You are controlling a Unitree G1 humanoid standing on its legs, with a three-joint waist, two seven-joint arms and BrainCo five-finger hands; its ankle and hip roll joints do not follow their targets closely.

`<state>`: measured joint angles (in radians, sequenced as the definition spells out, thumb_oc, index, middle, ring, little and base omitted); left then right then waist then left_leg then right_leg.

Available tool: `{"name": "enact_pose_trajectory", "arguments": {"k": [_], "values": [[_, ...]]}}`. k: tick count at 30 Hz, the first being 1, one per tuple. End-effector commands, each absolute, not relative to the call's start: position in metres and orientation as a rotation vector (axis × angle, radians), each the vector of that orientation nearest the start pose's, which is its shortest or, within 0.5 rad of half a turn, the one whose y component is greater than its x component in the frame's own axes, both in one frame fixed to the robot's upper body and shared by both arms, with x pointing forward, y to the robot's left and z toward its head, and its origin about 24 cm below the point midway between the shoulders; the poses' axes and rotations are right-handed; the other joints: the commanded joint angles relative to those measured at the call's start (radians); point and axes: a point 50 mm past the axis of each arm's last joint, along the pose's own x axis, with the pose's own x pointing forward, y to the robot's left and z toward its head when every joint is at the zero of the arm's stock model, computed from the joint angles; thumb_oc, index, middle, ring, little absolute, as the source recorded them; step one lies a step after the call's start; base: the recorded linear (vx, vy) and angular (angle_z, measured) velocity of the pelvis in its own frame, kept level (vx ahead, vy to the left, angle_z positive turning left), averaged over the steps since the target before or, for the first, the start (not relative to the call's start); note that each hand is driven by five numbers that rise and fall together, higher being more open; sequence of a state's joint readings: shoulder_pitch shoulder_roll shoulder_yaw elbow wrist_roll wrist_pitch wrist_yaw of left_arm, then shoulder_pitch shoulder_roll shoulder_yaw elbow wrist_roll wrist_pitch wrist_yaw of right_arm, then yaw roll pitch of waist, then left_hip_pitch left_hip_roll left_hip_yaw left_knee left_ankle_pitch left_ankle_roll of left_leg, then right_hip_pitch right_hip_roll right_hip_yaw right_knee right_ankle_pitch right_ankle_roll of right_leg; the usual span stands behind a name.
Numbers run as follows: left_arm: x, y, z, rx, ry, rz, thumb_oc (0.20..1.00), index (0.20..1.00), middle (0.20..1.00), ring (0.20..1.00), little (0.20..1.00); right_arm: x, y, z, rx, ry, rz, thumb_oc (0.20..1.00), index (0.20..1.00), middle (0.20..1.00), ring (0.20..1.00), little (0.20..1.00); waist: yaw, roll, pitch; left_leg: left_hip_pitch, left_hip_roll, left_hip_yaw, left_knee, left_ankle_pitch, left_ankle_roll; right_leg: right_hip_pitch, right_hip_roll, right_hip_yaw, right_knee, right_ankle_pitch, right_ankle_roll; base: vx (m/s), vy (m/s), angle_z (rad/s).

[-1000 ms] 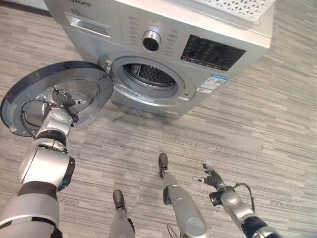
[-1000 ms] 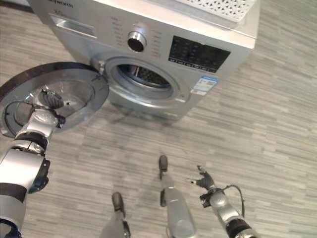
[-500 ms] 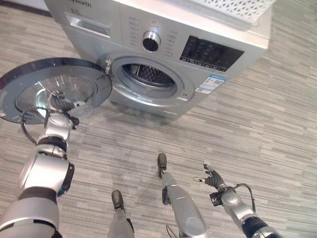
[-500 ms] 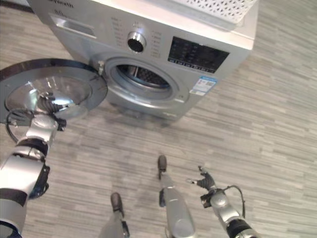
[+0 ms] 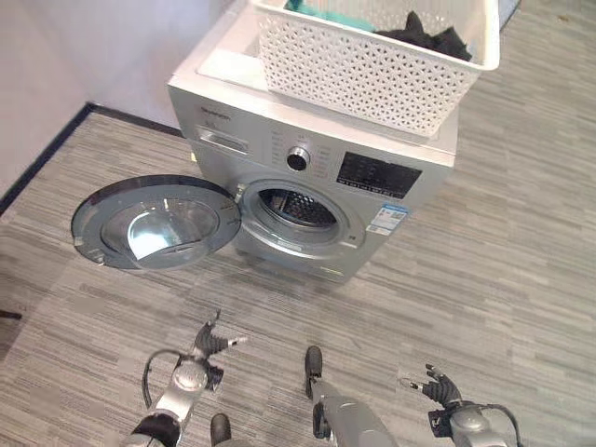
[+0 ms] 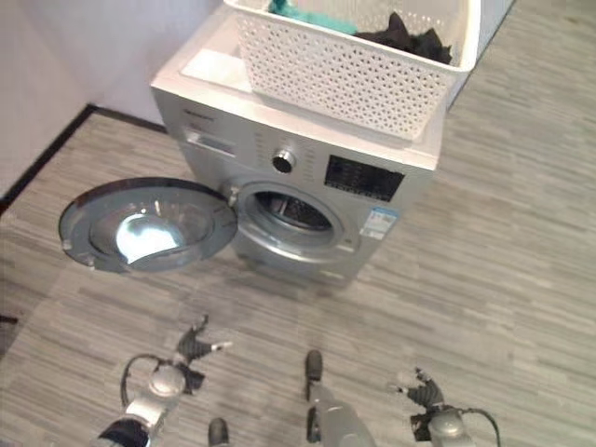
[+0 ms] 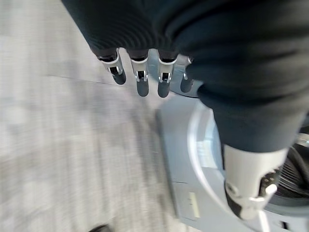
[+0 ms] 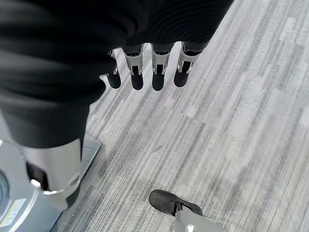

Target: Grab the laundry basket,head to the washer,open it,put in the laundry and shut it.

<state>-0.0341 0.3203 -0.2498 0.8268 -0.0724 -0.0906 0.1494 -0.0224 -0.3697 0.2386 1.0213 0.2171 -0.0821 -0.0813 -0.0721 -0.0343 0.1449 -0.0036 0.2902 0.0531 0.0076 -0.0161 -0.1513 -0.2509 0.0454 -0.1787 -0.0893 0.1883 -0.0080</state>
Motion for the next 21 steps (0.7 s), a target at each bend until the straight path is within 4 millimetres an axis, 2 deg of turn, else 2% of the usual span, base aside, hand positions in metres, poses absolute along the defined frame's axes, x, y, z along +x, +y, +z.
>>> {"name": "enact_pose_trajectory", "arguments": {"k": [1,3,4,6,7,8,9,10,12,13,15,16,18,21], "values": [[0.196,0.217,-0.101,0.356,0.656,0.038,1.0,1.0,1.0,1.0,1.0,0.149,-0.262,-0.127,-0.319,0.921,-0.168,1.0,1.0,1.0,1.0,1.0,0.008,-0.054,0.028,-0.104,-0.006,-0.112,0.361,0.205,0.041,0.063,-0.016,0.105,0.085,-0.193,0.031,0.02,-0.156,0.44],[0.194,0.213,-0.104,0.347,0.67,0.037,1.0,1.0,1.0,1.0,1.0,0.153,-0.26,-0.126,-0.32,0.913,-0.174,1.0,1.0,1.0,1.0,1.0,0.014,-0.064,0.04,-0.148,-0.022,-0.14,0.392,0.197,0.055,0.07,-0.025,0.1,0.089,-0.203,0.028,0.0,-0.042,0.56],[0.195,0.208,-0.105,0.329,0.672,0.034,1.0,1.0,1.0,1.0,1.0,0.157,-0.258,-0.125,-0.318,0.901,-0.177,1.0,1.0,1.0,1.0,1.0,0.015,-0.071,0.049,-0.19,-0.055,-0.157,0.382,0.157,0.071,0.072,-0.044,0.09,0.091,-0.209,0.034,0.04,0.019,0.26],[0.195,0.197,-0.107,0.325,0.668,-0.005,1.0,1.0,1.0,1.0,1.0,0.162,-0.257,-0.123,-0.311,0.887,-0.181,1.0,1.0,1.0,1.0,1.0,0.018,-0.073,0.057,-0.21,-0.09,-0.141,0.304,0.043,0.079,0.087,-0.065,0.09,0.091,-0.218,0.049,0.06,0.086,0.07],[0.195,0.197,-0.106,0.325,0.667,-0.005,1.0,1.0,1.0,1.0,1.0,0.162,-0.257,-0.123,-0.311,0.886,-0.181,1.0,1.0,1.0,1.0,1.0,0.016,-0.076,0.055,-0.212,-0.093,-0.142,0.3,0.047,0.08,0.084,-0.068,0.089,0.091,-0.217,0.05,0.11,0.184,0.45],[0.197,0.189,-0.106,0.355,0.651,-0.05,1.0,1.0,1.0,1.0,1.0,0.168,-0.258,-0.12,-0.303,0.864,-0.196,1.0,1.0,1.0,1.0,1.0,0.022,-0.069,0.056,-0.251,-0.118,-0.116,0.18,-0.001,0.07,0.099,-0.09,0.088,0.085,-0.223,0.068,0.14,0.301,0.7],[0.2,0.185,-0.104,0.403,0.631,-0.09,1.0,1.0,1.0,1.0,1.0,0.172,-0.256,-0.118,-0.292,0.844,-0.206,1.0,1.0,1.0,1.0,1.0,0.037,-0.055,0.057,-0.303,-0.146,-0.123,0.094,0.039,0.065,0.104,-0.095,0.089,0.082,-0.227,0.075,0.19,0.387,0.37],[0.202,0.182,-0.102,0.419,0.613,-0.106,1.0,1.0,1.0,1.0,1.0,0.174,-0.255,-0.118,-0.286,0.837,-0.212,1.0,1.0,1.0,1.0,1.0,0.048,-0.05,0.065,-0.316,-0.159,-0.143,0.076,0.051,0.06,0.113,-0.098,0.099,0.083,-0.23,0.081,0.11,0.249,-0.11],[0.199,0.178,-0.104,0.426,0.616,-0.127,1.0,1.0,1.0,1.0,1.0,0.174,-0.253,-0.119,-0.281,0.838,-0.209,1.0,1.0,1.0,1.0,1.0,0.049,-0.04,0.058,-0.303,-0.169,-0.173,0.035,0.042,0.062,0.112,-0.1,0.117,0.086,-0.23,0.092,0.13,0.261,-0.02],[0.197,0.174,-0.104,0.437,0.609,-0.152,1.0,1.0,1.0,1.0,1.0,0.172,-0.25,-0.121,-0.287,0.849,-0.199,1.0,1.0,1.0,1.0,1.0,0.05,-0.03,0.057,-0.318,-0.202,-0.2,0.076,0.024,0.067,0.117,-0.125,0.134,0.08,-0.22,0.112,0.21,0.461,0.35],[0.195,0.176,-0.104,0.473,0.601,-0.174,1.0,1.0,1.0,1.0,1.0,0.174,-0.246,-0.123,-0.258,0.861,-0.203,1.0,1.0,1.0,1.0,1.0,0.052,-0.028,0.052,-0.306,-0.23,-0.138,0.096,-0.005,0.094,0.12,-0.181,0.148,0.085,-0.203,0.14,0.18,0.469,-0.07],[0.195,0.176,-0.104,0.473,0.601,-0.174,1.0,1.0,1.0,1.0,1.0,0.174,-0.245,-0.123,-0.257,0.861,-0.203,1.0,1.0,1.0,1.0,1.0,0.056,-0.03,0.053,-0.303,-0.23,-0.133,0.096,-0.006,0.095,0.12,-0.182,0.153,0.085,-0.203,0.141,0.12,0.333,-0.79],[0.191,0.187,-0.103,0.471,0.606,-0.142,1.0,1.0,1.0,1.0,1.0,0.182,-0.235,-0.122,-0.247,0.845,-0.169,1.0,1.0,1.0,1.0,1.0,0.072,-0.033,0.05,-0.276,-0.239,-0.076,0.086,-0.021,0.123,0.097,-0.225,0.143,0.116,-0.177,0.162,0.11,0.277,-1.09],[0.189,0.194,-0.104,0.489,0.622,-0.127,1.0,1.0,1.0,1.0,1.0,0.186,-0.229,-0.12,-0.251,0.831,-0.139,1.0,1.0,1.0,1.0,1.0,0.077,-0.035,0.052,-0.252,-0.257,-0.05,0.089,-0.039,0.142,0.098,-0.251,0.123,0.138,-0.162,0.172,0.07,0.139,-1.09]]}}
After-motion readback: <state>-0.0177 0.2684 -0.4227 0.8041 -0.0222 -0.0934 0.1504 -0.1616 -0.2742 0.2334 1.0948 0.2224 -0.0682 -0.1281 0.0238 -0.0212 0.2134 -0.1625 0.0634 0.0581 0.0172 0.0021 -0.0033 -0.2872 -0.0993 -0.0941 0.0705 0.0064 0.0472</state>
